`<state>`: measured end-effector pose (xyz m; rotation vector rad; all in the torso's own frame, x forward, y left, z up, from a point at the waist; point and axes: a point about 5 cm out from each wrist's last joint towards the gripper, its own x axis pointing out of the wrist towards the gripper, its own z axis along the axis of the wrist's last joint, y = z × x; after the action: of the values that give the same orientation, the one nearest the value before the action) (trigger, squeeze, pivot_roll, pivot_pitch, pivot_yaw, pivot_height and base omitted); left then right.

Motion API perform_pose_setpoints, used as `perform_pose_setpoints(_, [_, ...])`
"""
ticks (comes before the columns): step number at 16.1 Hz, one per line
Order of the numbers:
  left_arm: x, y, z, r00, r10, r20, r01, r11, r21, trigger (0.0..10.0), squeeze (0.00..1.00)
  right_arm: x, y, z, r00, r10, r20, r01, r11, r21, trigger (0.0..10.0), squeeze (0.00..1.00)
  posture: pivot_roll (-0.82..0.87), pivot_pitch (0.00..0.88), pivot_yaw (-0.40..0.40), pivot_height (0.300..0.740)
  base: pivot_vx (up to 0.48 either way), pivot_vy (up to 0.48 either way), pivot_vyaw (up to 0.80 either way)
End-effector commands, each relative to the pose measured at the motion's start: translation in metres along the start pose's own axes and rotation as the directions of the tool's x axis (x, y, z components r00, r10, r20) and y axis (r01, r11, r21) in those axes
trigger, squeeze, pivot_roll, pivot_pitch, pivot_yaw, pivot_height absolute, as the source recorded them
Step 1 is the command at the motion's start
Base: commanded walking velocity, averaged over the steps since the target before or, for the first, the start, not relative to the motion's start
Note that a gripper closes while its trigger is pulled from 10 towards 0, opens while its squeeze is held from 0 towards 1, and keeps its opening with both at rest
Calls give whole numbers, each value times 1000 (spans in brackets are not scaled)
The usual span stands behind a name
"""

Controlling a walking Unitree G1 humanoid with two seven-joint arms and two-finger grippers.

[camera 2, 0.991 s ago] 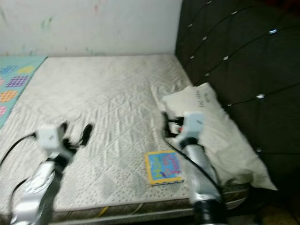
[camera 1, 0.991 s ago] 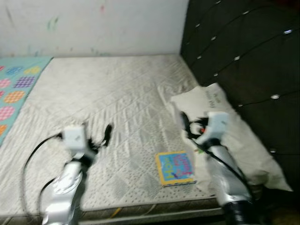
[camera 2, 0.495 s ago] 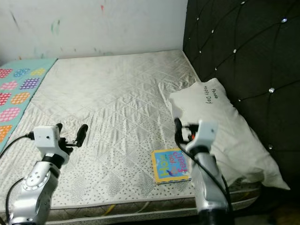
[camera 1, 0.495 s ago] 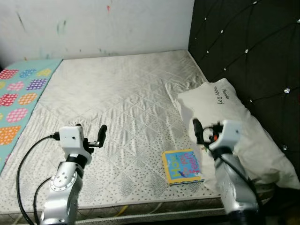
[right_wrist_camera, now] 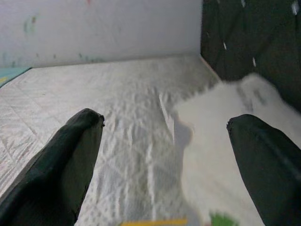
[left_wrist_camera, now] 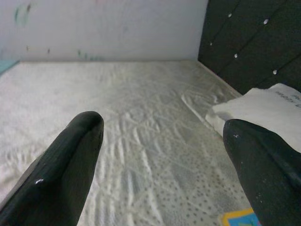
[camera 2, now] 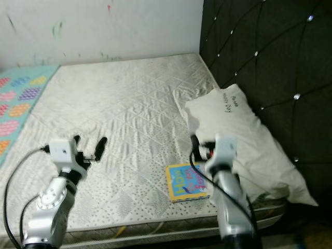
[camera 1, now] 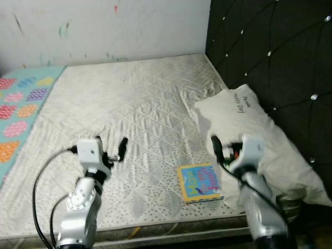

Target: Clean up the room

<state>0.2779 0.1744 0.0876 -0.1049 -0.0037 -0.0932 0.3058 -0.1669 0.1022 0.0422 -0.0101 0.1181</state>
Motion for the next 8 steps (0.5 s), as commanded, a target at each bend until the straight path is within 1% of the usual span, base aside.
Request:
perform_pose_setpoints(1, [-4, 6, -2, 999, 41, 4, -41, 999, 4, 10000, 0, 2, 6, -4, 999, 44, -25, -44, 999, -5, 10000, 0, -2, 0, 6, 740, 0, 0, 0])
perform_pose_setpoints(3, [-11, 8, -7, 997, 83, 2, -83, 996, -13, 10000, 0, 8, 10, 0, 995, 92, -28, -92, 995, -26, 10000, 0, 9, 0, -32, 740, 0, 0, 0])
perform_pose_setpoints(4, [-13, 9, -9, 995, 97, 0, -97, 995, -21, 10000, 0, 9, 13, 1, 994, 102, -24, -102, 995, -8, 10000, 0, 12, 0, -37, 740, 0, 0, 0])
perform_pose_setpoints(5, [-15, 9, -9, 995, 104, 1, -104, 994, -27, 10000, 0, 9, 15, 0, 994, 109, -25, -109, 994, -7, 10000, 0, 15, 0, -37, 740, 0, 0, 0])
perform_pose_setpoints(8, [-18, 9, -10, 996, 92, -8, -92, 996, -22, 10000, 0, 4, 20, -6, 994, 102, -39, -103, 995, 1, 10000, 0, 16, 0, -26, 740, 0, 0, 0])
